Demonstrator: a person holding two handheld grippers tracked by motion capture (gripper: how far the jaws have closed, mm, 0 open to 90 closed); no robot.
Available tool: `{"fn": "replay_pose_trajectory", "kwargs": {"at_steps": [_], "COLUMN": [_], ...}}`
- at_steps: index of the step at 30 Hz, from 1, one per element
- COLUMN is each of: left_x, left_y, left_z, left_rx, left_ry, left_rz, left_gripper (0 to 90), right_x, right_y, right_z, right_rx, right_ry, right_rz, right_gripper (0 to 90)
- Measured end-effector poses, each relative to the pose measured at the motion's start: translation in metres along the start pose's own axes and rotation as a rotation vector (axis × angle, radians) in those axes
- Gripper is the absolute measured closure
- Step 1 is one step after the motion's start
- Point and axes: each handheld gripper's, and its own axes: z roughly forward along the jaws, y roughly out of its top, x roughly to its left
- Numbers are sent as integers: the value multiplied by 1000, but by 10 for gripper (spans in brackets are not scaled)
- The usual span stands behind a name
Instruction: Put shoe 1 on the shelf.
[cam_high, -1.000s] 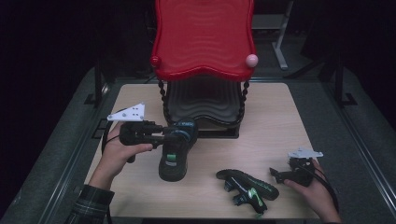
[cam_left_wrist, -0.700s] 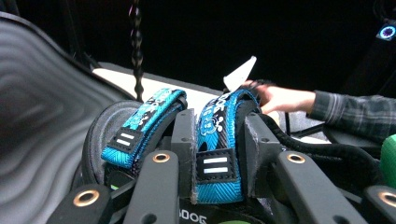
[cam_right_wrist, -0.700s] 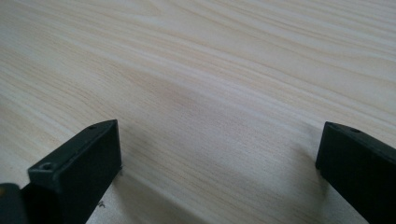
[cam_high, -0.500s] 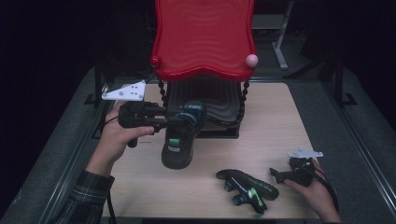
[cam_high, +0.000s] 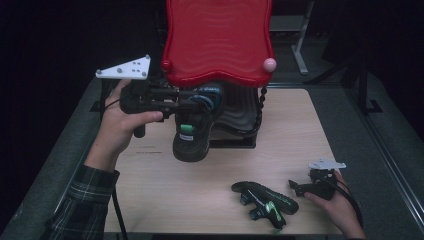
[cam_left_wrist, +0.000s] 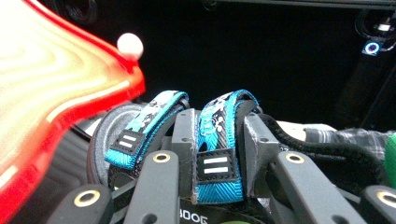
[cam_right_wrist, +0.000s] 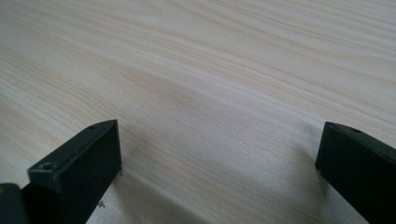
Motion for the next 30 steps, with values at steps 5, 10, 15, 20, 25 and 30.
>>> {"fn": "replay_pose_trajectory", "kwargs": {"at_steps": [5,10,15,20,25,30], "left_x": [13,24,42,57,83,109], "left_y": [23,41,69,88,108,114], "left_z": [-7,-11,-12,-9,2,19], "left_rx": [-19,-40,-49,-41,-21,-9], "left_ry": [35,58,93,119,158,192], "left_rz": [16,26,56,80,101,108], "left_gripper": [698,699,699,699,699,700], "right_x": [0,0,0,0,0,0], "right_y": [0,0,0,0,0,0], "right_z": [0,0,0,0,0,0], "right_rx": [1,1,1,0,1,0], "right_ry": [0,1,3,3,3,4], "right_rz": [-1,0,0,-2,-3,-3], "right_gripper": [0,0,0,0,0,0]}}
